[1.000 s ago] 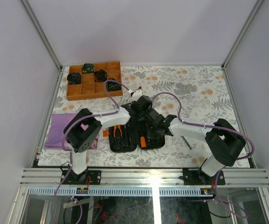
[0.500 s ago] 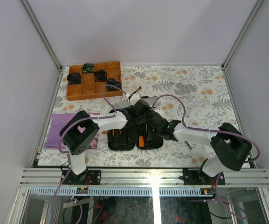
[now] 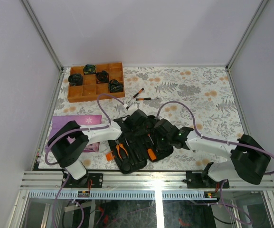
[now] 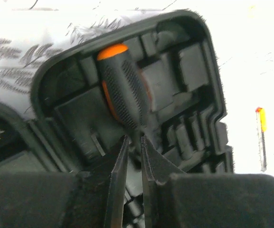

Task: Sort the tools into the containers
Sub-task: Adjust the screwdriver in the storage box.

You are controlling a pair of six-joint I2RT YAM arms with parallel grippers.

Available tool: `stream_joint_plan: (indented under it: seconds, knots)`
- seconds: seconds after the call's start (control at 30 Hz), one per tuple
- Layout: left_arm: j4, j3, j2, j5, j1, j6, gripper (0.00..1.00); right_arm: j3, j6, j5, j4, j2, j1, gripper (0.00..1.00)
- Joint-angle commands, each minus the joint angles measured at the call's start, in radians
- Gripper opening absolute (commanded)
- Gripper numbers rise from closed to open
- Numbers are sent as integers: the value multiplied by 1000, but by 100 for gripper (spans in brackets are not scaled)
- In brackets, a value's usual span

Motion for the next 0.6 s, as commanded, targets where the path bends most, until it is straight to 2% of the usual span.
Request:
stream_joint_plan:
  seconds: [0.0,0.2,0.4,0.57]
  knots:
    - [-268,-15,-4,6,-10,44,5,-10,-50,89,-178,-85,-12,35]
    - [-278,28,-16,3,-10,70,19,7,-84,85,-176,-176,-12,41]
    - [-264,57,-59,-2,-10,77,22,11,-109,63,-149,-168,-12,34]
    - [-261,90,-101,-36,1,78,27,11,-136,48,-93,-178,-12,33]
